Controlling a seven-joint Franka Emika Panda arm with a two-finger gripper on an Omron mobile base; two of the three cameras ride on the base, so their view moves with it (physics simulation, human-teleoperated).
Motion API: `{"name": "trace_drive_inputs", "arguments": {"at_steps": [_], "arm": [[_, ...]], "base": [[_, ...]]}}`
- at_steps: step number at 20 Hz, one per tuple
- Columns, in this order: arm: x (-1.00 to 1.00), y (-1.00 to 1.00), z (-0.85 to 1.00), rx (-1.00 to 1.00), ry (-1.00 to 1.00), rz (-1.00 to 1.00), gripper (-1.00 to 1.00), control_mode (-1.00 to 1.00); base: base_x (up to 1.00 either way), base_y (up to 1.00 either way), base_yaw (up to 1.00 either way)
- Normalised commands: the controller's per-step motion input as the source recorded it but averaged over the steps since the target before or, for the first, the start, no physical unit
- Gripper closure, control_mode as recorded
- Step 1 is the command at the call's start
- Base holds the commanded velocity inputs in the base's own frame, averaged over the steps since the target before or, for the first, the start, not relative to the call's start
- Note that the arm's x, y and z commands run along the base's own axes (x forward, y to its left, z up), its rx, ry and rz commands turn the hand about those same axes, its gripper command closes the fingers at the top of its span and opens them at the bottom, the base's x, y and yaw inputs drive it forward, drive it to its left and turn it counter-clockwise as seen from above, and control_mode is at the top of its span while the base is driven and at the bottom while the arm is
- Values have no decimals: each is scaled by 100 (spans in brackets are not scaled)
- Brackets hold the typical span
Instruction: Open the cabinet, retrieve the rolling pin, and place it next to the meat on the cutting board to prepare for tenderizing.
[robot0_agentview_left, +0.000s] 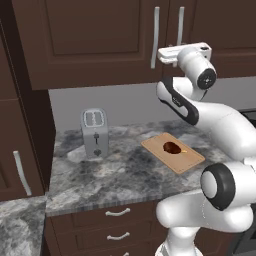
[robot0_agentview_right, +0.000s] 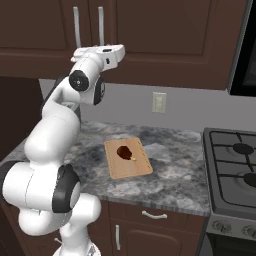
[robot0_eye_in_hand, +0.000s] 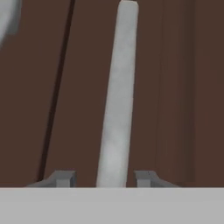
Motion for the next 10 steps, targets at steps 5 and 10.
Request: {"name": "trace_drive_inputs", "arguments": {"at_steps": [5,10], "arm": [[6,2,-5,-2,-9,-1,100,-100],[-13,-11,-9,0,-8,0,100,-100]], "base": [[0,0,0],[0,0,0]]}}
